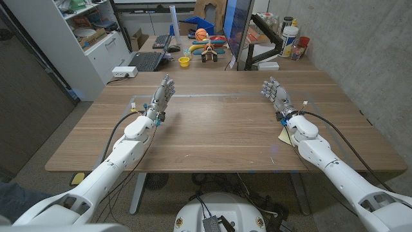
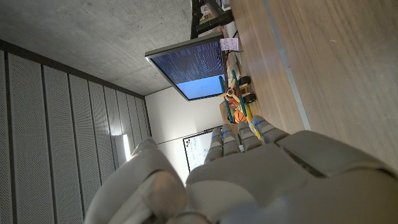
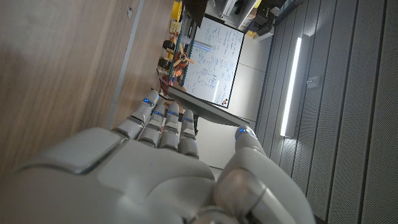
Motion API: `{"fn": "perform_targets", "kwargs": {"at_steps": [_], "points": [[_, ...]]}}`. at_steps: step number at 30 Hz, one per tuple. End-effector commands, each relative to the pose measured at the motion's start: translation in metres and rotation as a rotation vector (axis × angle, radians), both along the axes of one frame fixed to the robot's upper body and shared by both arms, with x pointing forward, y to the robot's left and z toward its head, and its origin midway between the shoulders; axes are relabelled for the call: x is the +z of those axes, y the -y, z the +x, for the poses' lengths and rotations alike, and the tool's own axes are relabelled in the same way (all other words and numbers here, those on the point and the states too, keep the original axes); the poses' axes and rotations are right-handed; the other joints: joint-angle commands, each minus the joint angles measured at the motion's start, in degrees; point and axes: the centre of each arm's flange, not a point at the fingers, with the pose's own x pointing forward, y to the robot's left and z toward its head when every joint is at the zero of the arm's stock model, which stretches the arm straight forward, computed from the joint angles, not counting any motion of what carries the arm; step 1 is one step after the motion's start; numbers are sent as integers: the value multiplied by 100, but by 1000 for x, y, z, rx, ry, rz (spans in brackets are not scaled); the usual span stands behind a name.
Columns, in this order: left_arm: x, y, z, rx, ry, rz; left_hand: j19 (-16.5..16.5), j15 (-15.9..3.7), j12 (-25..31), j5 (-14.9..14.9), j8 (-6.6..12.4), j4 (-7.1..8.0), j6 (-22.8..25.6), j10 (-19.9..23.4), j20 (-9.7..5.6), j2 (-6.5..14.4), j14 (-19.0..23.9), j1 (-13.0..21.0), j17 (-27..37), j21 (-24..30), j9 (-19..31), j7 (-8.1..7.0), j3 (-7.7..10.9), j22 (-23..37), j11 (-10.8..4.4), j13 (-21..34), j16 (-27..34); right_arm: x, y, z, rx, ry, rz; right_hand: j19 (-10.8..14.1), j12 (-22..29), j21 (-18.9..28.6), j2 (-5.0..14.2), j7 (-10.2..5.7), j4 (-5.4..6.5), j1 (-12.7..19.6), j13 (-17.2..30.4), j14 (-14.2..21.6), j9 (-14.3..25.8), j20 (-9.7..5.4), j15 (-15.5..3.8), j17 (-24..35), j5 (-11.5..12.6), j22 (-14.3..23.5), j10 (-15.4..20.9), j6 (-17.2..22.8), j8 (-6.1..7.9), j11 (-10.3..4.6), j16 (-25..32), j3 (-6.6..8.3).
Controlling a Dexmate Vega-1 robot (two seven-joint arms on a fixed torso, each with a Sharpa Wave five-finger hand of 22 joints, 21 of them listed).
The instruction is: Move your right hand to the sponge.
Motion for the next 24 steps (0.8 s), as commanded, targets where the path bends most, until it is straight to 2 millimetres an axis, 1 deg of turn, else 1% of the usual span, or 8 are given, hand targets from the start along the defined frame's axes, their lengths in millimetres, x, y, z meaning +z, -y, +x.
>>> {"fn": "perform_targets", "kwargs": {"at_steps": [1, 9, 13, 24], "points": [[3, -3, -4, 15, -4, 15, -18, 47, 22, 27, 30, -7, 29, 42, -30, 22, -15, 61, 28, 27, 16, 29, 53, 21, -4, 26, 35, -5, -1, 3, 4, -6, 15, 60, 31, 5, -9, -16, -14, 57, 16, 52, 7, -19, 7, 10, 21, 25, 50, 52, 27, 18, 29, 49], [1, -5, -6, 17, -7, 5, -32, 38, 20, 10, 29, -13, 44, 44, -20, 65, -18, 90, 28, 17, 16, 27, 71, 22, -5, 26, 36, -4, -2, 3, 8, -4, 12, 65, 34, -14, 11, -24, -22, 70, 17, 56, 8, -15, 11, 12, 18, 26, 65, 63, 28, 10, 31, 52], [-1, -4, -6, 27, -9, 13, -42, 42, 27, -2, 29, -18, 54, 66, 15, 88, -7, 107, 28, 10, 17, 15, 79, 22, -1, 26, 41, -6, -3, 2, 8, -6, 8, 70, 32, -23, 13, -24, -34, 85, 17, 63, 8, -13, 11, 10, 16, 26, 65, 74, 30, 3, 31, 54], [-5, -1, -5, 19, -15, 4, -32, 30, 33, -30, 28, -31, 75, 93, 35, 131, 14, 148, 27, 9, 18, 16, 97, 23, -10, 27, 49, -9, -3, 0, 2, -4, -5, 78, 27, -49, 28, -40, -50, 106, 18, 70, 9, -3, 9, 11, 12, 27, 59, 82, 28, -6, 31, 57]]}}
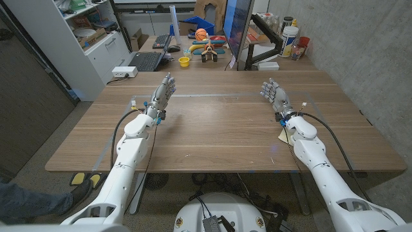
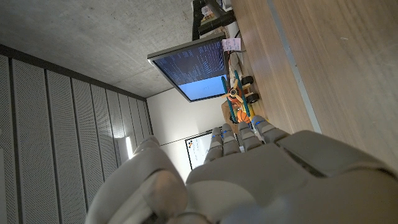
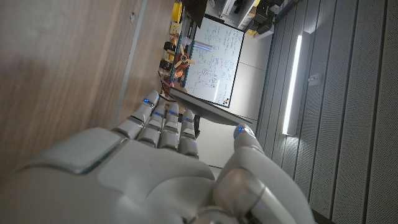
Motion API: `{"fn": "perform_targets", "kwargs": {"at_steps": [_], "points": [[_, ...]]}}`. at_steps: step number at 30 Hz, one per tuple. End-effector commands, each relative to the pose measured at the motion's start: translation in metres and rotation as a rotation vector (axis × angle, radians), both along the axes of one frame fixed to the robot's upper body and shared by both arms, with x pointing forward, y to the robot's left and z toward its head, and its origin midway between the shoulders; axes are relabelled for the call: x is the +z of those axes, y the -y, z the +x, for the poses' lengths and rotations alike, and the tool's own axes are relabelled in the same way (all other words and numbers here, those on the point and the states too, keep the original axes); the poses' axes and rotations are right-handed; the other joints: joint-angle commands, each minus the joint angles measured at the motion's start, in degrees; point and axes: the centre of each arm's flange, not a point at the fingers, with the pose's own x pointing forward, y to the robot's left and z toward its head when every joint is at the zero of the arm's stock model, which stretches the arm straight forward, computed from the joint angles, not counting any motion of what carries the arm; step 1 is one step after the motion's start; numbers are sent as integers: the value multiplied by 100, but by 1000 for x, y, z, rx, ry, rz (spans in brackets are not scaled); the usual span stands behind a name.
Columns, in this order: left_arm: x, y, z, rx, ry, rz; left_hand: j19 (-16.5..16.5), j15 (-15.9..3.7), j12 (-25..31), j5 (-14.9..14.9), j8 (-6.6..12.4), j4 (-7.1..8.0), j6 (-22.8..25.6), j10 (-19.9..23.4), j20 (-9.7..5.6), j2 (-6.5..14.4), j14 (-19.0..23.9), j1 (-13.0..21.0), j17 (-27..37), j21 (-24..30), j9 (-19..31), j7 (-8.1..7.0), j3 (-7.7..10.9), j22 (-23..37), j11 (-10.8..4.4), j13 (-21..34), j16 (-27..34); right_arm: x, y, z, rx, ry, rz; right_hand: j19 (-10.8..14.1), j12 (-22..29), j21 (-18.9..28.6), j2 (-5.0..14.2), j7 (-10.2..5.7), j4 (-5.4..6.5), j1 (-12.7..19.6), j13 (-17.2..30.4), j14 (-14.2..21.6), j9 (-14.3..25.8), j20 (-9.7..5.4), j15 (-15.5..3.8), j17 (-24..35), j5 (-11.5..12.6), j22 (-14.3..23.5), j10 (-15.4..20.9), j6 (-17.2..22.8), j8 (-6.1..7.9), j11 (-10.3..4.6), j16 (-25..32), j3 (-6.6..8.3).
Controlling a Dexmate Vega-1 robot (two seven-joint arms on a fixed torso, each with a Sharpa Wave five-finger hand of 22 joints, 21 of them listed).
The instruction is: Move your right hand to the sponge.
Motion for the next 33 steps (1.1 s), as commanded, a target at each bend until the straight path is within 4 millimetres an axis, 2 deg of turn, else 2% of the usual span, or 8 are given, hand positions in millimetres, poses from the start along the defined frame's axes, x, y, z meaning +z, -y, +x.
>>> {"fn": "perform_targets", "kwargs": {"at_steps": [1, 6, 17, 33], "points": [[-7, -4, 0, 5, -9, -53, -27, 5, 34, -34, 31, -19, 32, 84, 41, 30, 44, 47, 28, 11, 19, 0, 38, 25, 5, 28, 29, -5, -3, -2, -1, -7, -40, 79, 27, -17, 7, -9, -31, 82, 19, 71, 10, -4, 10, 14, 11, 28, 42, 50, 28, -34, 32, 38], [-10, -4, -1, 5, -10, -55, -11, 4, 43, -51, 36, -28, 59, 115, 48, 49, 63, 69, 27, 13, 20, -11, 45, 25, -36, 28, 34, -5, -2, -2, -7, -4, -37, 92, 33, -25, 7, -4, -36, 84, 20, 73, 11, -5, 9, 15, 7, 29, 60, 56, 27, -28, 32, 34], [-17, -5, -1, 1, -26, -51, -6, 2, 39, -82, 34, -41, 80, 122, 64, 72, 80, 101, 27, 10, 20, -6, 52, 26, -23, 28, 36, -4, -4, -6, -15, 10, -53, 114, 30, -48, 1, -9, -45, 83, 21, 92, 11, -3, -14, 17, 1, 30, 64, 88, 34, -40, 36, 23], [-11, -10, -3, 8, -17, -34, -8, 6, 31, -122, 21, -54, 78, 121, 67, 89, 84, 133, 27, 3, 21, 7, 53, 27, -9, 29, 32, -4, -4, -10, -50, 23, -81, 148, 33, -85, -11, -99, -58, 79, 21, 105, 12, -12, -41, 17, -3, 31, 86, 130, 39, -59, 32, 9]]}}
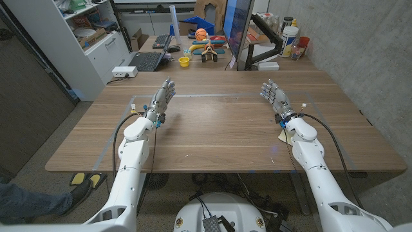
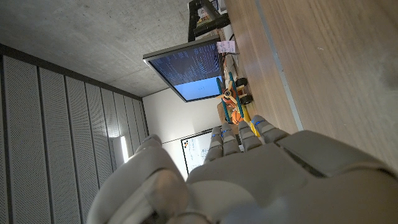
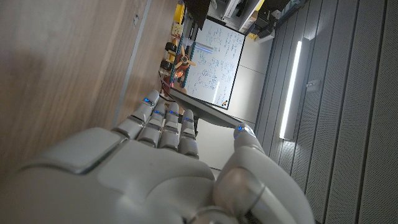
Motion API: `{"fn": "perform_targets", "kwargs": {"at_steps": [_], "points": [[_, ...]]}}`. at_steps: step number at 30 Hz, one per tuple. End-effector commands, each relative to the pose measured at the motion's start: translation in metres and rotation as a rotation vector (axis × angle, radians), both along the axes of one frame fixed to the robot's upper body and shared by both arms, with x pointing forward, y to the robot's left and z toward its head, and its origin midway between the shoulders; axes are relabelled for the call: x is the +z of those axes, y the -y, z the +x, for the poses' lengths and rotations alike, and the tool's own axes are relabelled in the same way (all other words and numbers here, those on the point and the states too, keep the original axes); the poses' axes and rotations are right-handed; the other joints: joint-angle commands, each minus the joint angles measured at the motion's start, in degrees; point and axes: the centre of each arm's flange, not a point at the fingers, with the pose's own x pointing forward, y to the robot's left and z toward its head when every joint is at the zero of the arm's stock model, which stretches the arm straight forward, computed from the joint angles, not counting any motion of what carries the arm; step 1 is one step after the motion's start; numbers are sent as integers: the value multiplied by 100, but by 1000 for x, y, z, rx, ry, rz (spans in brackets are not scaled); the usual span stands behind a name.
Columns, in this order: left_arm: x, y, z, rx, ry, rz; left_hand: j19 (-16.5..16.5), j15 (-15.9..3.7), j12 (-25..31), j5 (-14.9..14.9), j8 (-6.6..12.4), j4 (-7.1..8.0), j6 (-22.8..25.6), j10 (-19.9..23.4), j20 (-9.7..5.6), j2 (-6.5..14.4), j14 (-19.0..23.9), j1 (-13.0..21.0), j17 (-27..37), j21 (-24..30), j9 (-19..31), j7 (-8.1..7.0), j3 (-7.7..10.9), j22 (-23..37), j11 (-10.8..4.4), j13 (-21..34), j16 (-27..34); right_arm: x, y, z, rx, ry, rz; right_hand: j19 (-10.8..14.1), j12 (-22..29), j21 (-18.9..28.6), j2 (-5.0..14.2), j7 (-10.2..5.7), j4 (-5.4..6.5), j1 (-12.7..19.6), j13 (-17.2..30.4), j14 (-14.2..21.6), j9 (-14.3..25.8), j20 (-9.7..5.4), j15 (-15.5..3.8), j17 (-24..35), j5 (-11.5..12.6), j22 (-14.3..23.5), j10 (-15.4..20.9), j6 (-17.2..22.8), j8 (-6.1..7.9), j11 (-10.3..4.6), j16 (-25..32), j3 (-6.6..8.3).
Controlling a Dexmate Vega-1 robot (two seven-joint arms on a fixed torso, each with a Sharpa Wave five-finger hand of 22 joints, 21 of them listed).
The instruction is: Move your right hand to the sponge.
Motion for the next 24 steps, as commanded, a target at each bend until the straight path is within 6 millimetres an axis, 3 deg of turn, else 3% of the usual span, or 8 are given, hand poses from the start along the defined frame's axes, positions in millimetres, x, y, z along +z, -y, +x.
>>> {"fn": "perform_targets", "kwargs": {"at_steps": [1, 24], "points": [[2, -3, -1, 2, 3, 10, -9, 3, 6, -11, 20, -31, 46, 32, 66, 14, 32, 58, 29, 3, 22, 41, 29, 28, 23, 30, 30, 0, 1, -4, -26, 14, -21, 42, 32, -41, -1, -19, -45, 24, 22, 45, 13, -18, 21, 18, -3, 33, 55, 27, 39, -30, 33, -4], [5, -11, -4, -7, 7, 9, -16, 5, 0, -70, 19, -46, 86, 42, 69, 27, 40, 92, 30, -6, 22, 54, 20, 29, 26, 31, 28, 0, 8, -16, -70, 41, -55, 74, 53, -103, -7, -149, -68, 33, 23, 55, 19, -5, 7, 15, -3, 35, 134, 171, 76, -38, 23, -15]]}}
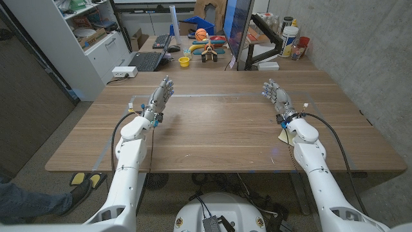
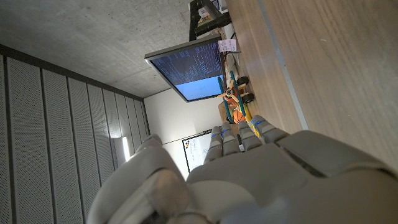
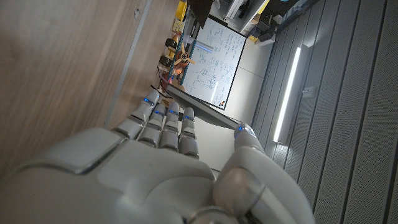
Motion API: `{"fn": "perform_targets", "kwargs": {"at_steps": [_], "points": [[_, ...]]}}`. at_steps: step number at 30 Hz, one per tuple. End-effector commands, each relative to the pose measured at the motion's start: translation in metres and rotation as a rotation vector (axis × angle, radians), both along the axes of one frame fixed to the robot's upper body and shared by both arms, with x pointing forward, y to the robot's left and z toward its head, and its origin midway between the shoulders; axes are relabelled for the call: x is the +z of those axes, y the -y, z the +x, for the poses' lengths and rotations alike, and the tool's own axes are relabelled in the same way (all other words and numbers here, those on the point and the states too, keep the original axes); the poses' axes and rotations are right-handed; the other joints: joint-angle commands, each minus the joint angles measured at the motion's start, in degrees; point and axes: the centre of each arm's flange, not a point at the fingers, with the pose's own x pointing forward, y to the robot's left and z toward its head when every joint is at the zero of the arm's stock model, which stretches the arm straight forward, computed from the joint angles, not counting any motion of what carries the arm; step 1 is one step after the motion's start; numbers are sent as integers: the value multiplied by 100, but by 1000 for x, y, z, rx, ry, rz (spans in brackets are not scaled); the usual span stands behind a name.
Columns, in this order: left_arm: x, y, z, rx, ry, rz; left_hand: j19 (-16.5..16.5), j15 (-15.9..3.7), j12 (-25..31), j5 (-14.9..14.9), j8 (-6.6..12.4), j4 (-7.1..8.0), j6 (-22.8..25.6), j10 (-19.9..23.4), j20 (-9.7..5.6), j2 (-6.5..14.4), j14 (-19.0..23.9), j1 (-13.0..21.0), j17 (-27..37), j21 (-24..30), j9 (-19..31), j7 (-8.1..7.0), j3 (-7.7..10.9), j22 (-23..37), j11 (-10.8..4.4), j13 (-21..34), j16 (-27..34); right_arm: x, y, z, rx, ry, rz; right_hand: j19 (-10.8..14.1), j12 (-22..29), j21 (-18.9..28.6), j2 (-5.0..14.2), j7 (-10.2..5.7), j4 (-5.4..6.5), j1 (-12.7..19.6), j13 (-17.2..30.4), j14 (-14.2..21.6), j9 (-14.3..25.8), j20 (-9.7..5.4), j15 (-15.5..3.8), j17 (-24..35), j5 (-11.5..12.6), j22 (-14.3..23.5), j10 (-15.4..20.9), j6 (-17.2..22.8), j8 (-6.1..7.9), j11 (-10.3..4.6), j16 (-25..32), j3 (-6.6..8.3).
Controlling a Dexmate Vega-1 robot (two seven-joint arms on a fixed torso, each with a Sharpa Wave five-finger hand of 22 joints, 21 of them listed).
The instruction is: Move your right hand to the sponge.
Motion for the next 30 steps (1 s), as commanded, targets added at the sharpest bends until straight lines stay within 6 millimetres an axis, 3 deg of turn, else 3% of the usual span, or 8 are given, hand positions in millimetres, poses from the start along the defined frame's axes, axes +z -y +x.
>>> {"fn": "perform_targets", "kwargs": {"at_steps": [1, 30], "points": [[0, -2, -1, -8, 1, 1, -2, 5, -1, -12, 19, -23, 26, 41, 56, 5, 41, 70, 31, -5, 23, -7, -4, 29, 29, 32, 29, -2, 5, -5, -25, 10, -14, 67, 53, -43, -8, -43, -44, 35, 23, 57, 20, -11, 7, 15, -3, 6, 41, 59, 31, -8, 23, 10], [-4, -4, 2, -23, -11, 4, -36, 1, -16, -68, -3, -30, 10, 22, 77, -9, 32, 80, 33, -20, 24, -37, -35, 31, 32, 33, 23, -7, 17, -14, -74, 28, -42, 214, 86, -85, -11, -135, -89, 74, 21, 154, 25, -75, -98, 6, 0, 8, 176, 146, 33, -117, 35, 8]]}}
